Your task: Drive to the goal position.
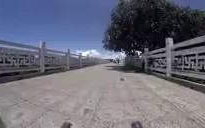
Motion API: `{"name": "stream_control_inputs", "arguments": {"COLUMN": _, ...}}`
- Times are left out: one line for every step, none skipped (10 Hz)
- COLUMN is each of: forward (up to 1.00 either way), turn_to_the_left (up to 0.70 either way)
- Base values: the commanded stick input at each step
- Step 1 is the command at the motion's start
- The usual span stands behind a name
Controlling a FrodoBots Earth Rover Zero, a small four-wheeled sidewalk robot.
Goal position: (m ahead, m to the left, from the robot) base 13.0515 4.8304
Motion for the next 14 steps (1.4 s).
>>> {"name": "stream_control_inputs", "arguments": {"forward": 0.70, "turn_to_the_left": -0.13}}
{"name": "stream_control_inputs", "arguments": {"forward": 0.70, "turn_to_the_left": -0.10}}
{"name": "stream_control_inputs", "arguments": {"forward": 0.70, "turn_to_the_left": -0.02}}
{"name": "stream_control_inputs", "arguments": {"forward": 0.70, "turn_to_the_left": 0.00}}
{"name": "stream_control_inputs", "arguments": {"forward": 0.70, "turn_to_the_left": 0.00}}
{"name": "stream_control_inputs", "arguments": {"forward": 0.70, "turn_to_the_left": 0.00}}
{"name": "stream_control_inputs", "arguments": {"forward": 0.70, "turn_to_the_left": 0.00}}
{"name": "stream_control_inputs", "arguments": {"forward": 0.70, "turn_to_the_left": 0.00}}
{"name": "stream_control_inputs", "arguments": {"forward": 0.70, "turn_to_the_left": 0.00}}
{"name": "stream_control_inputs", "arguments": {"forward": 0.70, "turn_to_the_left": 0.00}}
{"name": "stream_control_inputs", "arguments": {"forward": 0.70, "turn_to_the_left": 0.00}}
{"name": "stream_control_inputs", "arguments": {"forward": 0.70, "turn_to_the_left": 0.00}}
{"name": "stream_control_inputs", "arguments": {"forward": 0.70, "turn_to_the_left": 0.00}}
{"name": "stream_control_inputs", "arguments": {"forward": 0.70, "turn_to_the_left": 0.00}}
